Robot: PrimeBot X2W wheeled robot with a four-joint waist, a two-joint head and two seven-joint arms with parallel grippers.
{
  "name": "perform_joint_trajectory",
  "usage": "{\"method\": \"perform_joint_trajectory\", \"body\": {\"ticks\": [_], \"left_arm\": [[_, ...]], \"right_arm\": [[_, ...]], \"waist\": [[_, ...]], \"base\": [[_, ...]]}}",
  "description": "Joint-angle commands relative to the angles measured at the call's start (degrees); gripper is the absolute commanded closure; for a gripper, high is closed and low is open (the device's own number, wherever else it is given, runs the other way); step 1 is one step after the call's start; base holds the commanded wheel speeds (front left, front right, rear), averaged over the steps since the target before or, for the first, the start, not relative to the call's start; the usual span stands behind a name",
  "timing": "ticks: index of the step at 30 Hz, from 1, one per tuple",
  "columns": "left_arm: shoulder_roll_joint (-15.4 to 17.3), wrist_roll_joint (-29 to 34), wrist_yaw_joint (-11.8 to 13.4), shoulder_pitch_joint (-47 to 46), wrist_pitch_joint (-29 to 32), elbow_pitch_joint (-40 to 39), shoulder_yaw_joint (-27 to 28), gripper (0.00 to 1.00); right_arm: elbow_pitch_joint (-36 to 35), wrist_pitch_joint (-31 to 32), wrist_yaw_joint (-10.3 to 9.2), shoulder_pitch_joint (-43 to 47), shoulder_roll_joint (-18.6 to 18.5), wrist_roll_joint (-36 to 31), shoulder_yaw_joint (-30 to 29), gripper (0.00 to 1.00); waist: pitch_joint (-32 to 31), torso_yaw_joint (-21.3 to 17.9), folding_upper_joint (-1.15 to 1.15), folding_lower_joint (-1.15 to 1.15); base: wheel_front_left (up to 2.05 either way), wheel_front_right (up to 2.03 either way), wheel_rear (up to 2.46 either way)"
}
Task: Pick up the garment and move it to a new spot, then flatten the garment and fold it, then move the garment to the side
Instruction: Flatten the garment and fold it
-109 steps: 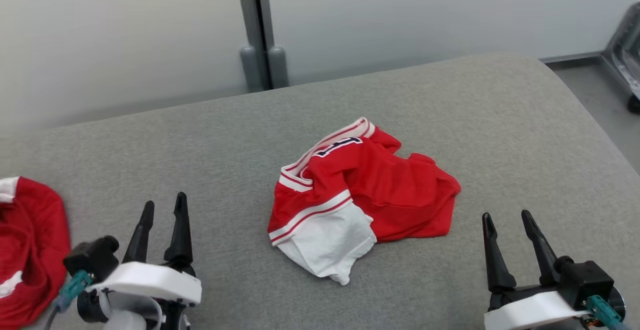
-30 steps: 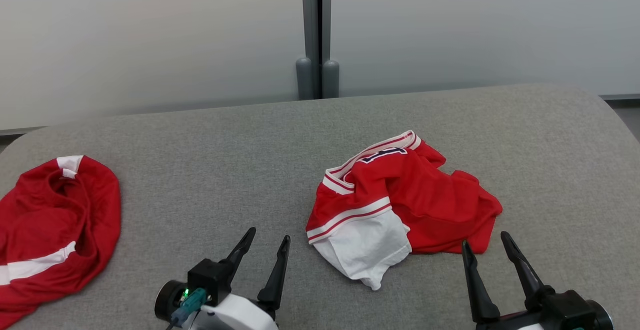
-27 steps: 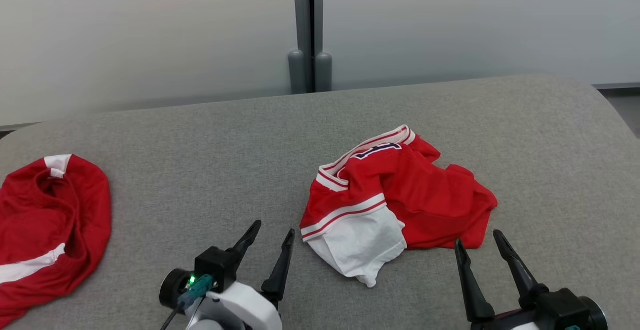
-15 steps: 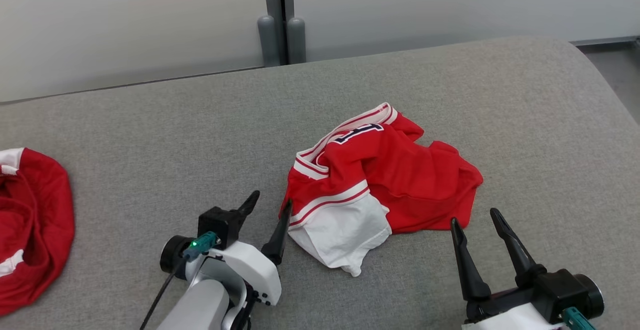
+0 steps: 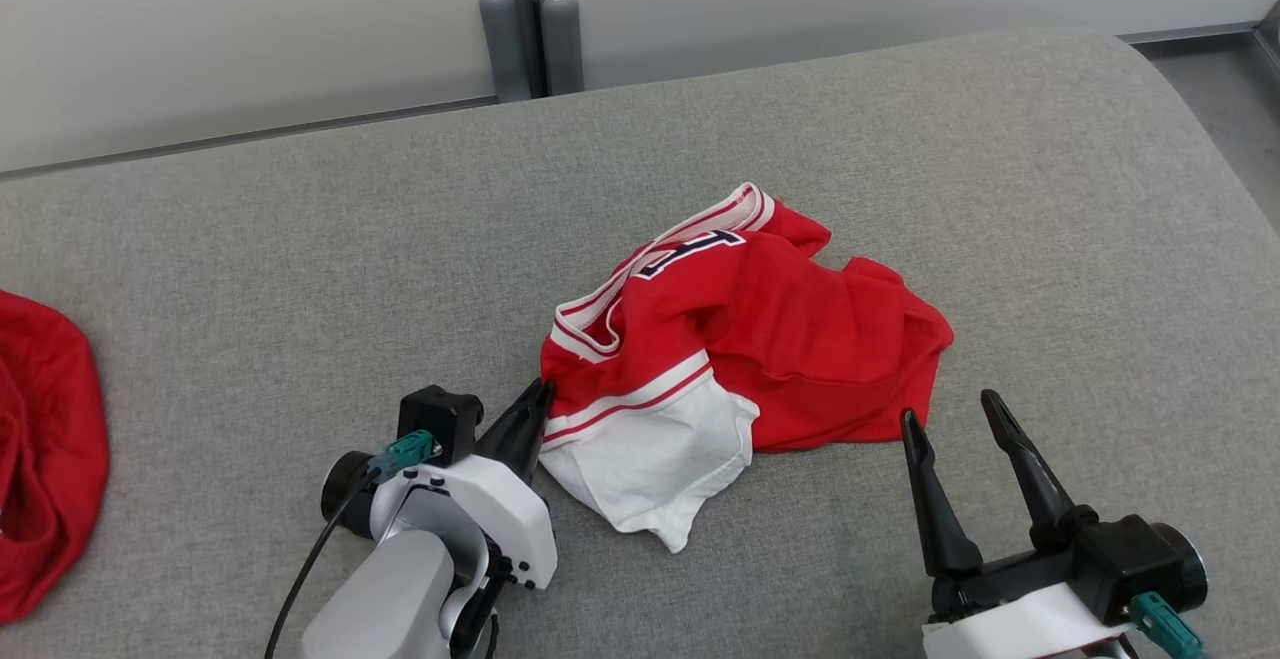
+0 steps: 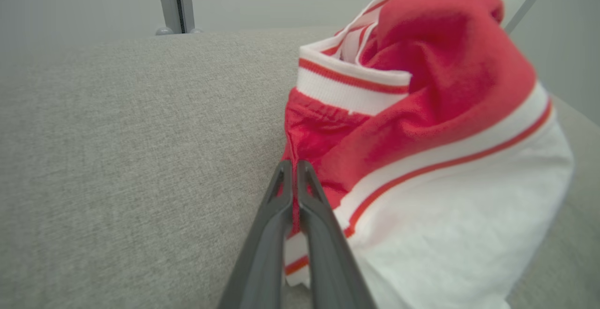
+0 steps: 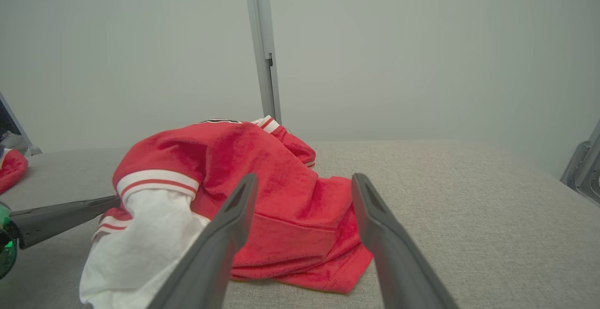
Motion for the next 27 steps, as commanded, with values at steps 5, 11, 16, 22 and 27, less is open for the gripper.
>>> {"method": "perform_joint_trajectory", "body": {"ticks": [5,11,16,22,27], "left_arm": [[0.22,-7.9,-1.65,-0.66,-0.01,-1.77,-2.48,1.0],[0.31,-25.31,-1.85,-1.05,3.15,-16.49,-9.96,1.0],[0.36,-41.24,-1.87,-3.69,10.78,-30.64,-14.01,1.0],[0.24,-53.14,-1.89,-16.4,14.38,-35.03,-11.97,1.0],[0.22,-58.31,-1.84,-27.49,12.71,-33.06,-10.63,1.0]], "right_arm": [[0.31,-0.07,-0.02,-0.56,-0.11,0.64,0.19,0.0],[0.75,-0.06,-0.02,0.24,-0.11,1.88,0.73,0.0],[0.81,-0.06,-0.02,0.03,-0.11,2.85,1.57,0.0],[1.08,-0.07,-0.03,-2.19,-0.2,3.28,3.54,0.0],[0.86,-0.07,-0.02,-2.68,-0.06,4.03,2.51,0.0]], "waist": [[-1.19,-0.45,0.0,0.0],[-4.12,-2.17,0.0,0.0],[-5.5,-5.55,0.0,0.0],[-4.5,-12.44,0.0,0.0],[-3.72,-15.61,0.0,0.0]], "base": [[0.0,0.0,0.0],[0.0,0.0,0.0],[0.0,0.0,0.0],[0.0,0.0,0.0],[0.0,0.0,0.0]]}}
